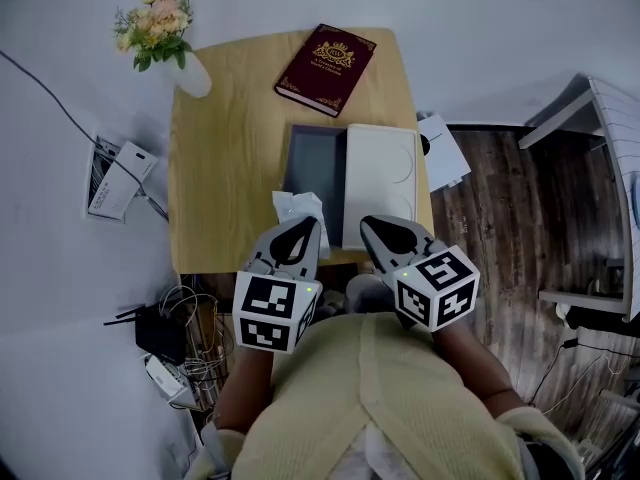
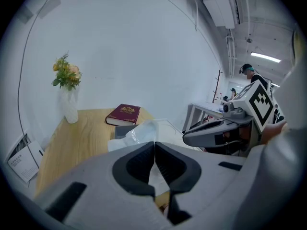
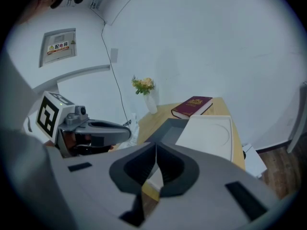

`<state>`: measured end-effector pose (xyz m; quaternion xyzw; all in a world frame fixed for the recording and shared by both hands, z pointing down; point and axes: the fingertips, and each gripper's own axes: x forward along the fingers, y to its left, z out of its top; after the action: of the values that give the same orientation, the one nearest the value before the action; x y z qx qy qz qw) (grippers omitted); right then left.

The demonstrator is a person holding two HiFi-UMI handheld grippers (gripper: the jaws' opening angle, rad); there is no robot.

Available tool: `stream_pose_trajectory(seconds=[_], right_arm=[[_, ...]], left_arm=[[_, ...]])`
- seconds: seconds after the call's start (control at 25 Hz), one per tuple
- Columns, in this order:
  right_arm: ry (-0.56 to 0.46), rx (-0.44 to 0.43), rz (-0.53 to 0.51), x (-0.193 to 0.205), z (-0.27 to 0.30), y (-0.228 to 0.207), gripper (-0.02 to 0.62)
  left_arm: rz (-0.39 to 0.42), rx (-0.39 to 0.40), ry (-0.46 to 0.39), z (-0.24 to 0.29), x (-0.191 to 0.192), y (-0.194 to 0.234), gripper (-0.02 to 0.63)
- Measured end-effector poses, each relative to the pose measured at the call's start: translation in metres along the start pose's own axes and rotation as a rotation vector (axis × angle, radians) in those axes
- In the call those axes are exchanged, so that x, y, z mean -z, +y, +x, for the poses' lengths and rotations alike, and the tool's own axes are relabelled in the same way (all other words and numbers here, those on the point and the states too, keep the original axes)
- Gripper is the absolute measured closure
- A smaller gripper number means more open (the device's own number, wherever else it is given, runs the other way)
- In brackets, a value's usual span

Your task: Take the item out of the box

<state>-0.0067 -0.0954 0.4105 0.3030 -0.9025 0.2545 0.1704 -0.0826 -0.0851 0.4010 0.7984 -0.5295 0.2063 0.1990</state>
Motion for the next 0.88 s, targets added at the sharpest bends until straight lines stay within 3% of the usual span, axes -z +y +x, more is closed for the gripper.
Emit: stream_pose_trajectory(seconds=[0.88], right_arm=[[-0.019, 0.06, -0.005, 0.006, -0.01, -0.006, 0.566]], left_arm=[[0.013, 0.021, 0.045, -0.001, 0.018, -0.008, 0.58]])
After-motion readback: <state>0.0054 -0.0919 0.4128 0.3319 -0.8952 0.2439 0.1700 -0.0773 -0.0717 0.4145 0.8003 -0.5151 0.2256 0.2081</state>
